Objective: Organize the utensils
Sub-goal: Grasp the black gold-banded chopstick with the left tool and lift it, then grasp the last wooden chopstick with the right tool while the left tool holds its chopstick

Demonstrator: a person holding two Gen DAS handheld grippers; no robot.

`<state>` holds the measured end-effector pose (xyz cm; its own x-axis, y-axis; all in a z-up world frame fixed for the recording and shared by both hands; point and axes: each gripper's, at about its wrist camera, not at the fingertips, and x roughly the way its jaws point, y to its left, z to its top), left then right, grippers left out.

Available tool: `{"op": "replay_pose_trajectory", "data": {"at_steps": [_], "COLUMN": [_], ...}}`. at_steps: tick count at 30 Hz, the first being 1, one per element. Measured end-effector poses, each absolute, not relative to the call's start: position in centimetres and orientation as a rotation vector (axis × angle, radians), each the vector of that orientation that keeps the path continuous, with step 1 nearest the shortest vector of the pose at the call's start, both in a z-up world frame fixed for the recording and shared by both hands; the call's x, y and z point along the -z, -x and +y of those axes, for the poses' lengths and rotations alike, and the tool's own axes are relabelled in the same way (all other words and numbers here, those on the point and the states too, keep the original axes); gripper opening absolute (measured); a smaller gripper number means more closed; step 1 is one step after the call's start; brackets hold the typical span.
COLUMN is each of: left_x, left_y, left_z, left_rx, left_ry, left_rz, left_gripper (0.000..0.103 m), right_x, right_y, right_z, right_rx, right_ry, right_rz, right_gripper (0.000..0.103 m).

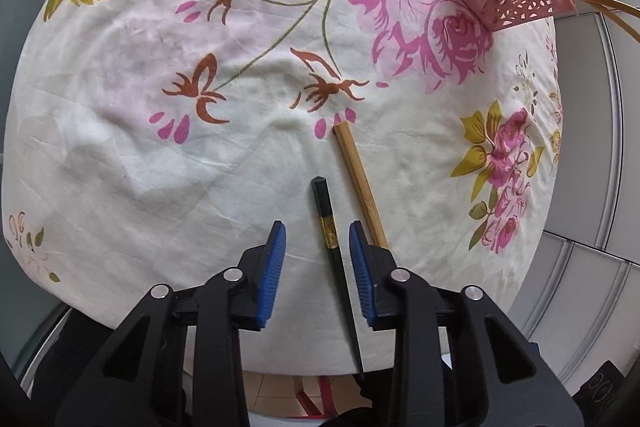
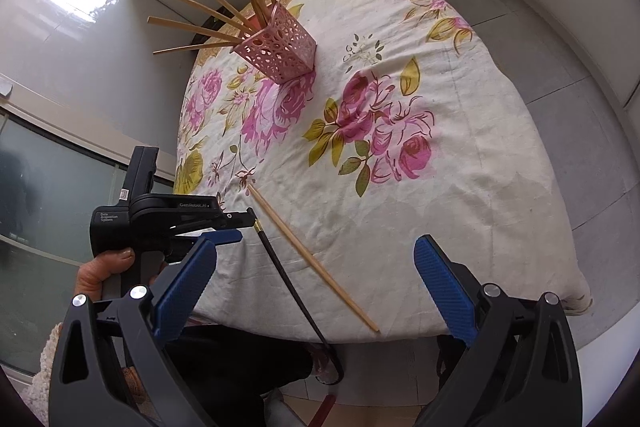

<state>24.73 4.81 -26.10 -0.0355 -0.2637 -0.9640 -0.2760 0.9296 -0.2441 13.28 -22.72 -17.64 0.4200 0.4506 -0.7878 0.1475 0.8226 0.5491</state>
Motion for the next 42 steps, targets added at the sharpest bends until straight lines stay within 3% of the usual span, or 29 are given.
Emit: {"op": "replay_pose_trajectory", "data": {"at_steps": [3, 9, 12, 15, 29, 35, 42], "left_x": [26.4, 26.3, 26.2, 25.9, 19.2, 17.4, 16.7], "left_y": [-25.0, -25.8, -26.2, -25.8, -22.9, -22.3, -22.1], "left_z": [4.5, 2.9, 1.7, 1.5, 11.6, 14.5, 15.6], "left_rx": [-0.014, -0.034, -0.022, 0.025, 0.15, 0.184, 0.238], "left_ry": [0.413, 0.333, 0.238, 0.204, 0.399, 0.48, 0.518], "left_rz": [1.62, 1.595, 1.573, 1.519, 1.218, 1.122, 1.086], "left_gripper": [0.022, 0.022, 0.009, 0.007, 0.006, 0.006, 0.006], "right_x": [18.2, 18.9, 19.1, 19.0, 20.0, 22.0, 23.8], "right_y": [-13.4, -13.8, -14.0, -14.7, -24.2, -26.1, -27.0], "right_z": [-23.0, -23.2, -23.0, -22.5, -8.4, -4.5, -3.1], "right_rx": [-0.211, -0.216, -0.213, -0.212, -0.425, -0.532, -0.599], "right_ry": [-0.626, -0.636, -0.634, -0.62, 0.056, 0.235, 0.322], "right_rz": [1.153, 1.168, 1.175, 1.185, 1.286, 1.312, 1.357], "right_gripper": [0.096, 0.096, 0.096, 0.096, 0.096, 0.087, 0.087]}}
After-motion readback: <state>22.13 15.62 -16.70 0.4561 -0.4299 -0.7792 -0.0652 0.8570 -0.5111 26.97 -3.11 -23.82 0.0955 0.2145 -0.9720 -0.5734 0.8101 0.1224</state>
